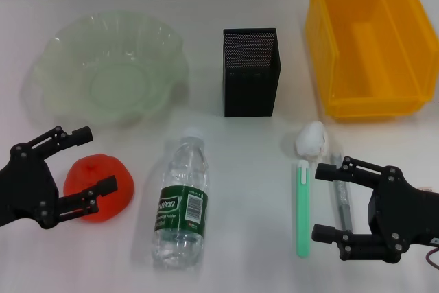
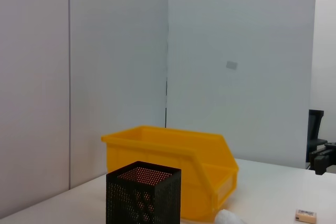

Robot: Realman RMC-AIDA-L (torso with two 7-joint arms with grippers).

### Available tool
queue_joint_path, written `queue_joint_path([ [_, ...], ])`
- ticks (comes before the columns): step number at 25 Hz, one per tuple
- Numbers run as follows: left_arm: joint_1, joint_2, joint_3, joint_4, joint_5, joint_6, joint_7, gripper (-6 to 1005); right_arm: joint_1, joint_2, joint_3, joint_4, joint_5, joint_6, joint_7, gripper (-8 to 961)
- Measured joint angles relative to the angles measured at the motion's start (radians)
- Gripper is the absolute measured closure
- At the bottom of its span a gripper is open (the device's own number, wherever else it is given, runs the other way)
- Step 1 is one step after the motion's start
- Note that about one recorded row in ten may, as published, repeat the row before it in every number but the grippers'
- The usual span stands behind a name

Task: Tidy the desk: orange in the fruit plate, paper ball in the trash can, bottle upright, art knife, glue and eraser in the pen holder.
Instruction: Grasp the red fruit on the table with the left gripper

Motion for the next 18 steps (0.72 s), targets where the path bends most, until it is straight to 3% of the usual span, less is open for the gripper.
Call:
queue_joint_path([
  [11, -0.001, 0.000, 0.012, 0.000, 0.031, -0.017, 0.006, 139, 0.001, 0.000, 0.000, 0.000, 0.000, -0.001, -0.001, 116],
  [18, 0.003, -0.001, 0.009, -0.028, 0.044, -0.187, -0.002, 139, 0.001, 0.000, 0.000, 0.005, 0.000, 0.002, -0.003, 117],
])
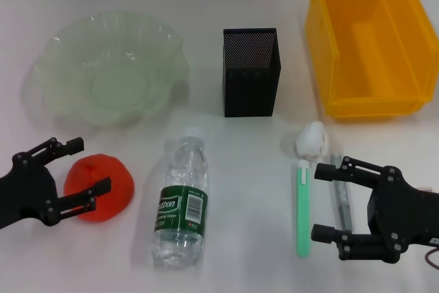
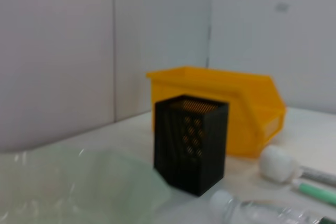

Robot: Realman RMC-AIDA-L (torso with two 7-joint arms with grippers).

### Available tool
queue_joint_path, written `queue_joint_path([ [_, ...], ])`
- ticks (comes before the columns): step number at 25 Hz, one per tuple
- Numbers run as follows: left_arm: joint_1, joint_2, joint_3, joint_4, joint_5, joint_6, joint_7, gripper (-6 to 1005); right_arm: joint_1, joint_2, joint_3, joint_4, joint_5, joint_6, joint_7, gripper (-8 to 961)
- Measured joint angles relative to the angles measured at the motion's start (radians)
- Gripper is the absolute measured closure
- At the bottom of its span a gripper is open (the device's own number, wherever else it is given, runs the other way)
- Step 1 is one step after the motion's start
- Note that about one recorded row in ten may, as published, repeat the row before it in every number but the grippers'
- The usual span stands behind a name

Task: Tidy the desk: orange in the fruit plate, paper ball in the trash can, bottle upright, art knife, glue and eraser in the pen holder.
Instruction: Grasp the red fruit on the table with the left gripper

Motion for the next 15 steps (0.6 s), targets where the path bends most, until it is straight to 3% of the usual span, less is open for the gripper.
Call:
queue_joint_path([
  [6, -0.012, -0.002, 0.008, -0.052, 0.001, -0.140, 0.008, 161, 0.006, 0.000, 0.000, 0.008, 0.000, 0.004, -0.004, 117],
  [15, -0.024, 0.001, 0.056, -0.044, 0.000, -0.138, -0.033, 275, 0.007, 0.000, 0.000, 0.008, 0.000, 0.003, -0.004, 118],
])
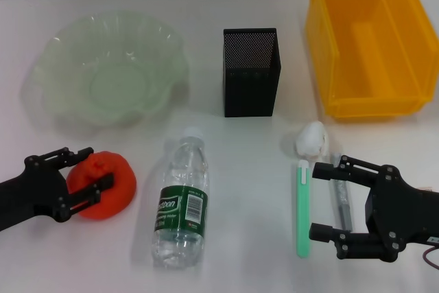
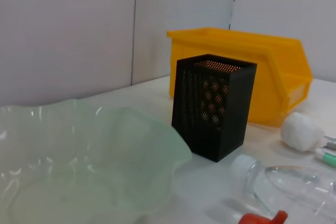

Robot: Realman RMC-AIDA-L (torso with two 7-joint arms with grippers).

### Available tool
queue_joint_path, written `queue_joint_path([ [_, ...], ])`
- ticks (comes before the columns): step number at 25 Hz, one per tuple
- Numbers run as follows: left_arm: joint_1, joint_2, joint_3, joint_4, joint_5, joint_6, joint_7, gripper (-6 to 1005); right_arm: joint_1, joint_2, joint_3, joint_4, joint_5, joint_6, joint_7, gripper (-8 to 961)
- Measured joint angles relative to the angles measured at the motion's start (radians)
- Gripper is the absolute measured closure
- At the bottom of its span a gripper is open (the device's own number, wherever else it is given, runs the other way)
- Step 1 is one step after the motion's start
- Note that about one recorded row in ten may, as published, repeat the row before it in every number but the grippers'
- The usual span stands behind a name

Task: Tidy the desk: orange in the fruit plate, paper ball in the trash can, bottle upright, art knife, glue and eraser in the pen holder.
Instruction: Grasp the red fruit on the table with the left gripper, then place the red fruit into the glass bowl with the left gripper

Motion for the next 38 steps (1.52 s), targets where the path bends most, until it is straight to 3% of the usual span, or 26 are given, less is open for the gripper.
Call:
queue_joint_path([
  [7, -0.004, -0.001, -0.005, 0.038, -0.035, 0.066, -0.030, 514, -0.006, 0.000, 0.000, 0.000, 0.000, -0.005, 0.000, 119],
  [11, -0.008, -0.001, -0.007, 0.072, -0.132, 0.149, -0.044, 669, -0.009, 0.000, 0.001, 0.000, 0.003, -0.007, 0.000, 119],
  [15, -0.044, -0.005, -0.006, 0.126, -0.203, 0.179, -0.063, 713, -0.011, -0.001, 0.002, 0.000, 0.004, -0.008, 0.001, 120],
  [19, -0.096, -0.005, -0.012, 0.120, -0.263, 0.123, -0.088, 757, -0.009, -0.001, 0.002, -0.001, 0.004, -0.009, 0.004, 120],
  [20, -0.148, -0.005, -0.014, 0.102, -0.284, 0.036, -0.104, 768, -0.008, -0.001, 0.002, -0.001, 0.004, -0.009, 0.005, 120],
  [22, -0.170, -0.005, -0.014, 0.086, -0.286, -0.009, -0.104, 792, -0.005, -0.002, 0.002, -0.001, 0.005, -0.009, 0.006, 121],
  [24, -0.244, -0.007, -0.012, 0.006, -0.294, -0.179, -0.095, 817, -0.005, -0.002, 0.001, 0.000, 0.008, -0.009, 0.006, 121],
  [27, -0.303, -0.007, -0.010, -0.062, -0.297, -0.320, -0.097, 835, -0.005, -0.002, 0.002, -0.001, 0.022, -0.011, 0.009, 121],
  [31, -0.340, -0.009, 0.003, -0.103, -0.297, -0.415, -0.097, 829, -0.003, -0.003, 0.002, -0.030, 0.048, -0.036, 0.066, 121],
  [34, -0.325, -0.009, 0.013, -0.098, -0.298, -0.389, -0.097, 754, -0.001, -0.001, 0.002, -0.112, 0.087, -0.043, 0.181, 122],
  [38, -0.248, -0.002, 0.019, -0.043, -0.297, -0.235, -0.102, 605, 0.000, -0.001, -0.010, -0.298, 0.153, -0.041, 0.445, 122],
])
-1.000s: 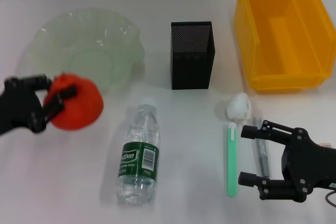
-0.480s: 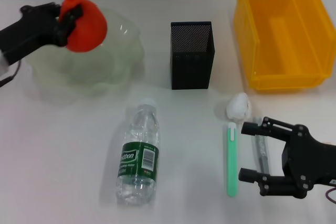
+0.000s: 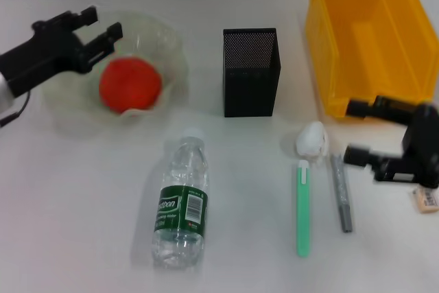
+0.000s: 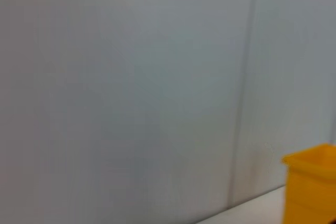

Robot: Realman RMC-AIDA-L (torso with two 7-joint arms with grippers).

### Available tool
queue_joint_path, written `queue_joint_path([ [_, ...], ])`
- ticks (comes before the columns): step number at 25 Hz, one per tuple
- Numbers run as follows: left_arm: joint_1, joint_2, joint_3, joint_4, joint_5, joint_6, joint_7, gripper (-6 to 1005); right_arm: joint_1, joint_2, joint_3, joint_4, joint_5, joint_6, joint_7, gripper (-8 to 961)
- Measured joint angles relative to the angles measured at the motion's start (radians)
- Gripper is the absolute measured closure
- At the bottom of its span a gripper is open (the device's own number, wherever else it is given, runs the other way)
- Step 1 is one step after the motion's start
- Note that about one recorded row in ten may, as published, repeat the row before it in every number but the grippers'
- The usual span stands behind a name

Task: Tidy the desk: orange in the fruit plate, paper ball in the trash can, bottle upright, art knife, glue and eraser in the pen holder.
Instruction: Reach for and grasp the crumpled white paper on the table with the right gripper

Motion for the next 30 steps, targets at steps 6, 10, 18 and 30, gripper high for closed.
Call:
queue_joint_path([
  [6, 0.133, 0.004, 0.046, 0.083, 0.010, 0.160, 0.014, 391, 0.046, 0.000, -0.126, -0.418, -0.092, 0.049, 0.438, 123],
  [10, 0.181, 0.007, 0.071, 0.106, 0.019, 0.250, 0.024, 273, 0.118, -0.001, -0.276, -0.698, -0.299, 0.104, 0.830, 123],
  [18, 0.236, 0.005, 0.097, 0.094, 0.060, 0.346, 0.087, 140, 0.339, -0.004, -0.575, -0.808, -0.738, 0.084, 1.410, 122],
  [30, 0.230, 0.002, 0.112, 0.060, 0.141, 0.331, 0.135, 140, 0.392, 0.000, -0.649, -0.590, -0.806, 0.214, 1.528, 124],
])
